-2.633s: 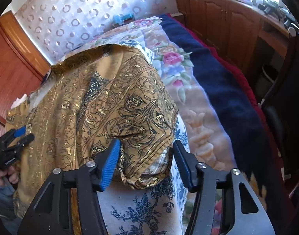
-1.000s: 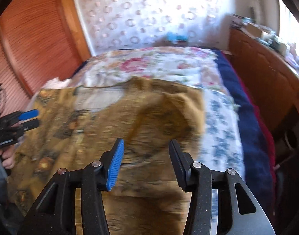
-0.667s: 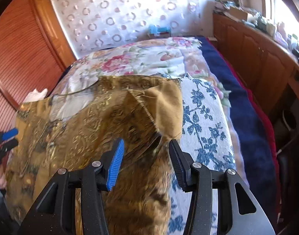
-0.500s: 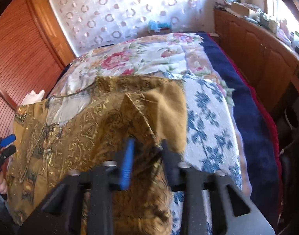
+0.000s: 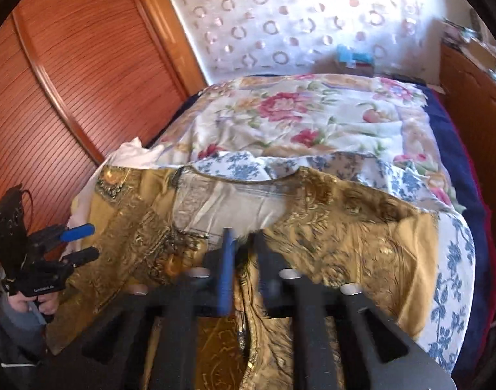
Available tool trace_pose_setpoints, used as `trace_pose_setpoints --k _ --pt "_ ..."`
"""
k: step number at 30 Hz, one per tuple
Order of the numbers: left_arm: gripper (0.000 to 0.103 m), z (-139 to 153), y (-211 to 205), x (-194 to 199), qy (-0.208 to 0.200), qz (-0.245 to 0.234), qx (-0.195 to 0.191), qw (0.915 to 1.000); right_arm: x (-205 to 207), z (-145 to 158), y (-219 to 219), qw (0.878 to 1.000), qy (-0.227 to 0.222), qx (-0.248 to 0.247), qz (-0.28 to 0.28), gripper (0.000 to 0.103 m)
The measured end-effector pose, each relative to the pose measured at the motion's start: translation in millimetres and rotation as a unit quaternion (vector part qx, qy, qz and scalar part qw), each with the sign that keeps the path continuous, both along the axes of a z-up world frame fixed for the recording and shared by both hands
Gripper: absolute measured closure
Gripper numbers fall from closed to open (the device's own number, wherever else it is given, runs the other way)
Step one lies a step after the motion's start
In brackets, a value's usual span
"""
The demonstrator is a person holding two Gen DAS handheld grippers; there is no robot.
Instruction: Fold small clothes
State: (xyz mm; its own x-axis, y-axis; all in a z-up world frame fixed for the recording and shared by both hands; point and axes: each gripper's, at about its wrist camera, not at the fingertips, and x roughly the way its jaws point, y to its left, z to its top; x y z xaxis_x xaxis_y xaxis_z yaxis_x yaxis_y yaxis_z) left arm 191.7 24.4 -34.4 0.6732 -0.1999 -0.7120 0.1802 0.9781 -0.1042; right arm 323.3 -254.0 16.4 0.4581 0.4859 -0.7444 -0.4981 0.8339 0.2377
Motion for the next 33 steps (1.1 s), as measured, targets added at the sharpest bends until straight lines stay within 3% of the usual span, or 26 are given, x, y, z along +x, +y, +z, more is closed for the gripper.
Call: trace_pose_setpoints --k 7,10,16,24,31,33 --pt "0.049 -1.7 14.1 4.0 -0.004 0.017 -0.005 0.9998 2.0 -4.4 -32.9 0.997 -0.025 -0.048 -0.052 0.054" --pt "0.049 -2.2 24.4 5.1 -0.007 0.025 -0.013 0.9996 -1.9 -20.1 -49.6 0.994 -0.028 -0.076 -0.072 0.042" --pt "0.049 -3.4 52.0 8.6 -0.001 0.053 0.0 0.9986 -4.5 -55.8 -76.5 0.984 -0.026 -0.134 -0.115 0.039" --pt "0.049 3.1 83.9 15.8 -0.011 0.081 0.02 0.9964 -2.2 -70.4 -85.1 0.982 -0.035 -0.138 -0.125 0.033" --pt "0.049 -9.1 89.4 39.1 0.007 0.066 0.007 0.9978 0.4 -74.9 -91.3 0.982 -0.032 -0.124 -0.136 0.023" --pt "0.054 -11.5 89.0 45.8 0.01 0.063 0.007 0.998 1.0 -75.1 -90.2 0.982 -0.034 -0.128 -0.136 0.022"
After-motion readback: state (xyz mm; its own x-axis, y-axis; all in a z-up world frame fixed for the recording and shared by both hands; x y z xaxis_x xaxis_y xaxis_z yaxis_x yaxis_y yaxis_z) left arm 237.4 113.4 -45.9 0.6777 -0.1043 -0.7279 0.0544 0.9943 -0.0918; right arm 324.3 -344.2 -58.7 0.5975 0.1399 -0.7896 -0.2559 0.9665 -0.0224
